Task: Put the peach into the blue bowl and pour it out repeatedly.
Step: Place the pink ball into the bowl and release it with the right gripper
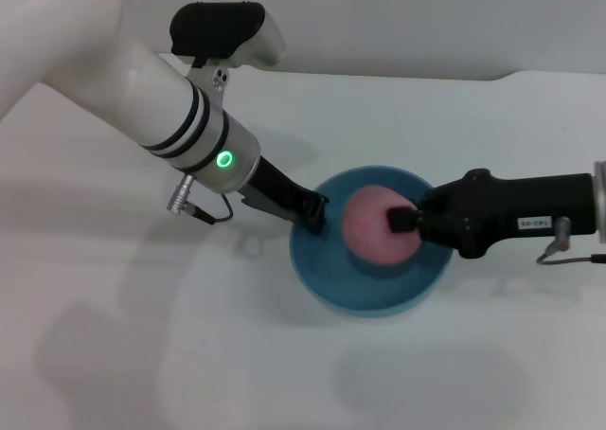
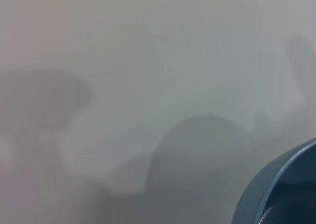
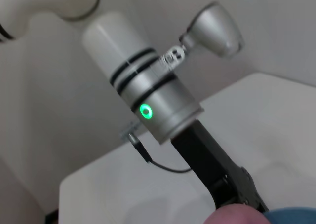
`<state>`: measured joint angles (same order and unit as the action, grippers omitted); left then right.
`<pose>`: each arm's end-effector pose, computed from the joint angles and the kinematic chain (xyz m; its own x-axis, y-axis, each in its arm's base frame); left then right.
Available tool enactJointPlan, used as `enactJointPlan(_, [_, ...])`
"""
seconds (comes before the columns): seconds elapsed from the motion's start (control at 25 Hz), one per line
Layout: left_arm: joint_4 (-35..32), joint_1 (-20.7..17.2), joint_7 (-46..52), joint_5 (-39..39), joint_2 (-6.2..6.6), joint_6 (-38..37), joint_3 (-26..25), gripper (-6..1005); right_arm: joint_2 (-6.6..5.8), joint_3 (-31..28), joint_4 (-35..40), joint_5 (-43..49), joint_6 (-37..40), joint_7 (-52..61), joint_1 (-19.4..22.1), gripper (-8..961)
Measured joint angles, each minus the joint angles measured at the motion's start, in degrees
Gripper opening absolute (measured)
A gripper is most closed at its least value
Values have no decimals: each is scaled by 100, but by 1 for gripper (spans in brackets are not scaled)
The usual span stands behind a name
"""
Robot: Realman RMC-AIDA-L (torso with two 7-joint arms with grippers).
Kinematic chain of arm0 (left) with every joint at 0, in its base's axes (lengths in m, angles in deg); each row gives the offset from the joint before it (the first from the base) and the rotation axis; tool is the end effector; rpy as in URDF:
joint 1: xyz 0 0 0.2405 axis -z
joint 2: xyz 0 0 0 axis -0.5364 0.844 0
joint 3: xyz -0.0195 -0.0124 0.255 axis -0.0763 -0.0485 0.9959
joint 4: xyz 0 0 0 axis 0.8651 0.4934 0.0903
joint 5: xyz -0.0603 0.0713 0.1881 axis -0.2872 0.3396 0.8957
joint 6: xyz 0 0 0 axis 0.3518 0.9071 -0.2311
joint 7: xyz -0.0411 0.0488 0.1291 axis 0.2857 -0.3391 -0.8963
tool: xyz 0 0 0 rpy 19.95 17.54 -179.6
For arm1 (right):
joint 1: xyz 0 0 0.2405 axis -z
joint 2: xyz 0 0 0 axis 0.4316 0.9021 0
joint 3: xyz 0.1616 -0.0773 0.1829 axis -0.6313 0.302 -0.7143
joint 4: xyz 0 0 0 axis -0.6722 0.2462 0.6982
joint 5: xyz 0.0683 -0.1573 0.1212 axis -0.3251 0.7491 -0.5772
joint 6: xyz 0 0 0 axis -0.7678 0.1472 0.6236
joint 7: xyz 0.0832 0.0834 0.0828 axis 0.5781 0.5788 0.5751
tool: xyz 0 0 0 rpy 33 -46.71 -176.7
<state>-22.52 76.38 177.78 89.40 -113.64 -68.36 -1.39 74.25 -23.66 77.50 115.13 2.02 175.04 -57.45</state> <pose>-0.1826 0.3774 -0.0770 0.4802 0.8771 -0.0064 0.8345 -0.4591 -0.3046 0.2075 0.3354 -0.0260 0.8062 -0.4530 -0.3806 -0.4676 -0.8820 0.0594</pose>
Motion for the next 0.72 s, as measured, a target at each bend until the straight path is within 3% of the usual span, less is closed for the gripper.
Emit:
enactJointPlan(0.4, [-114, 53, 272, -62, 1, -5, 495, -1, 1, 245, -110, 272, -311, 130, -135, 113])
enactJointPlan(0.72, [-114, 61, 282, -88, 1, 34, 477, -1, 3, 80, -49, 223, -352, 180, -87, 379])
